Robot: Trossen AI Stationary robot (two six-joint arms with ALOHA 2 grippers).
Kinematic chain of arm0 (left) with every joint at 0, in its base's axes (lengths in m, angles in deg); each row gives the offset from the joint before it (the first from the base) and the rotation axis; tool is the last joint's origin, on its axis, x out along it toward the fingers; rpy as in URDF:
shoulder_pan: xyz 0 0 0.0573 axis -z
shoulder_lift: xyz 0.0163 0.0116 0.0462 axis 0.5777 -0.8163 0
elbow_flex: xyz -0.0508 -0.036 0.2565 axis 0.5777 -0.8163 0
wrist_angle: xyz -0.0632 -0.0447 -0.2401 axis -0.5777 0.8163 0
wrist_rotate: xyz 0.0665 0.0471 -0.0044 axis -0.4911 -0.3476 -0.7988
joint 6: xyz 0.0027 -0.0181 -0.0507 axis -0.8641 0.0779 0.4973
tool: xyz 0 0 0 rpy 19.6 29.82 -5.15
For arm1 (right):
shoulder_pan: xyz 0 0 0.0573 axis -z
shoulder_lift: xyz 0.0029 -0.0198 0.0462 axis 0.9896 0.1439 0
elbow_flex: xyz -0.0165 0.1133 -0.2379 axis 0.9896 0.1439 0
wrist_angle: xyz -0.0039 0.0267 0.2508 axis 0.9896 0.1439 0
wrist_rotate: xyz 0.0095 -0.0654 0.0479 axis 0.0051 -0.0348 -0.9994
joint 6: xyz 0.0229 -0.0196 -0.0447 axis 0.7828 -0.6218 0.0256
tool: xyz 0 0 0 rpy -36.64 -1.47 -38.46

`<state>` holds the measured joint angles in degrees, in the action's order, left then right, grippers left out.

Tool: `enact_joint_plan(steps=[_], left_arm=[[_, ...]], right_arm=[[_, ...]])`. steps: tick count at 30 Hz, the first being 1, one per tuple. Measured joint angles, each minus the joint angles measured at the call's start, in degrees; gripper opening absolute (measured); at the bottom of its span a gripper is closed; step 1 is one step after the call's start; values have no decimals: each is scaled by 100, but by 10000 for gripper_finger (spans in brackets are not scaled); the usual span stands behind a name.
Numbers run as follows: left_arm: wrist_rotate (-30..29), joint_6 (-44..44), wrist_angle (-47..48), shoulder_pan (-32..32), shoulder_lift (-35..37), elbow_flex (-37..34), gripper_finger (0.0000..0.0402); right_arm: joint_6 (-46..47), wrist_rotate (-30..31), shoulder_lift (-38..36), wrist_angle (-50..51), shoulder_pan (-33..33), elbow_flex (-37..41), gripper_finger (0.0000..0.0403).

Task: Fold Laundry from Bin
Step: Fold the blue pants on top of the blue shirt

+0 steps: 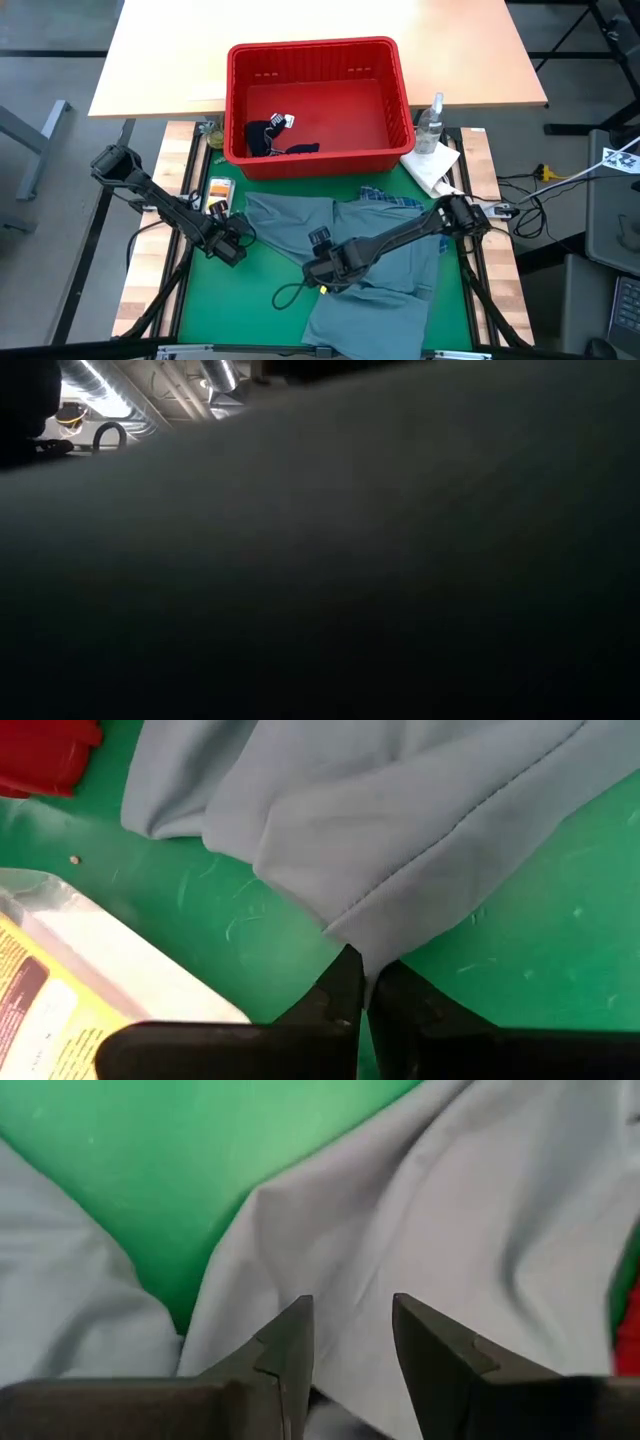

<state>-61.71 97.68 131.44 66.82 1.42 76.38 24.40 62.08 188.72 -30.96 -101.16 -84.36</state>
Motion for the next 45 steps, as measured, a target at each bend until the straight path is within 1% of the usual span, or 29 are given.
enact_joint_plan(steps=[6,11,18,21,23,26,27,28,30,33,36,39,42,45], left_arm=[[37,0,-86,13,0,0,10],[91,-2,-102,15,2,0,10],[296,2,-86,15,2,0,7],[386,20,-72,15,6,13,3],[490,7,-31,15,7,69,3],[613,4,111,15,8,167,2],[637,4,165,20,7,213,2],[666,2,229,27,8,268,2],[753,-19,397,52,7,387,1],[872,-18,821,146,7,647,1],[1078,19,1312,297,7,982,1],[1359,28,1511,477,7,1305,1],[1702,39,1553,698,8,1569,1],[1921,285,1510,971,9,1703,0]], right_arm=[[179,-31,159,197,4,10,138],[360,190,251,379,17,30,138],[377,99,371,624,111,31,136],[375,101,393,649,124,26,113],[365,93,414,637,148,26,83],[345,64,448,625,161,24,24],[308,63,449,624,161,26,13],[274,62,449,623,161,26,11],[263,42,449,652,161,-3,21],[251,-137,449,911,157,-239,29],[192,-183,444,1150,145,-603,14],[23,-253,444,1350,105,-1003,6],[-52,-507,433,1503,97,-1338,12],[-153,-946,431,1505,58,-1423,8]])
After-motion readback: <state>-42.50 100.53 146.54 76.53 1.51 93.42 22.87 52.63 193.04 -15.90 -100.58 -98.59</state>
